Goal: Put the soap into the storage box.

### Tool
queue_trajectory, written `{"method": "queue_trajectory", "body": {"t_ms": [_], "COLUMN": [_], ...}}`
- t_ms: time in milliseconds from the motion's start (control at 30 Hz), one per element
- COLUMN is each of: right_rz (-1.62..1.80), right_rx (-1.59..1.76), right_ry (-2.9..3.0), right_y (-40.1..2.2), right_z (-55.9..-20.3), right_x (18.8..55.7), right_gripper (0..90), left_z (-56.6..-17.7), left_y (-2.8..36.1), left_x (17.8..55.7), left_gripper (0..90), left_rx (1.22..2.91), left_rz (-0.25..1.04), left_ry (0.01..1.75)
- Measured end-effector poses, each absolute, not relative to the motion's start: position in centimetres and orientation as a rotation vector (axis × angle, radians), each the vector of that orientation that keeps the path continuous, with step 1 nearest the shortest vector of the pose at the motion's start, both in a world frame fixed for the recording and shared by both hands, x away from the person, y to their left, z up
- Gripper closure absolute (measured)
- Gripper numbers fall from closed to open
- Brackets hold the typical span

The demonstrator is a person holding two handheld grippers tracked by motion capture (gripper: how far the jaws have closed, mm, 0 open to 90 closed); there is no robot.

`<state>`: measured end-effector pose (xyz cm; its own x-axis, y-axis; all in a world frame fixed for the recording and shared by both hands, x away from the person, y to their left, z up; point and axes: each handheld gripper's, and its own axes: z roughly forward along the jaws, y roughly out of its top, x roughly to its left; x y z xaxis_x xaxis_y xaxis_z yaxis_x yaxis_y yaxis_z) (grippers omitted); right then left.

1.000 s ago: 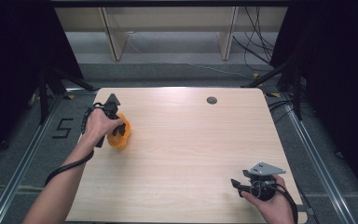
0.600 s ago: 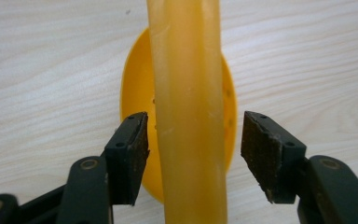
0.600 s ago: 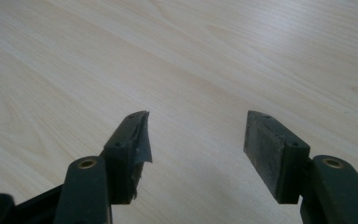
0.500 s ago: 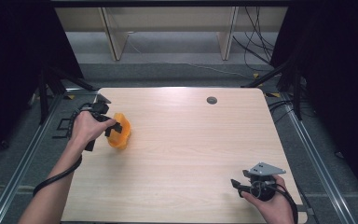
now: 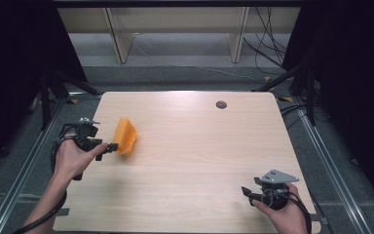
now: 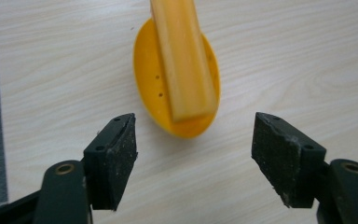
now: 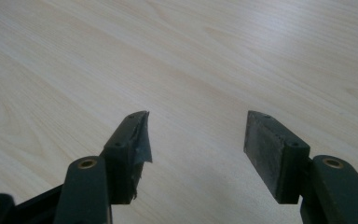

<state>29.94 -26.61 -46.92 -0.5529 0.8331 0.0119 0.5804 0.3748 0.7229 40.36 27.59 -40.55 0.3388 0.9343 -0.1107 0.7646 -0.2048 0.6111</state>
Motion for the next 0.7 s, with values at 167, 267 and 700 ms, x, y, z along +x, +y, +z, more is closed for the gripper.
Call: {"method": "queue_trajectory", "body": {"t_ms": [167,267,700], "right_rz": [1.000,0.985,1.029], "right_rx": [1.235,1.229,1.232], "right_ry": [2.286,2.273,2.263], "right_y": [-26.6,-26.6,-26.5], "right_z": [-46.9,-46.8,-46.8], "right_x": [30.0,30.0,29.9], "right_gripper": [40.7,40.7,40.8], "left_z": [-41.9,-43.0,-48.8], "left_y": [28.3,28.3,28.1], "left_x": [37.7,36.4,31.2], "left_gripper": [29.2,27.6,24.9], "left_rx": [1.999,1.996,1.764], "left_rz": [0.433,0.457,0.359], "left_ry": [1.433,1.408,1.425]}}
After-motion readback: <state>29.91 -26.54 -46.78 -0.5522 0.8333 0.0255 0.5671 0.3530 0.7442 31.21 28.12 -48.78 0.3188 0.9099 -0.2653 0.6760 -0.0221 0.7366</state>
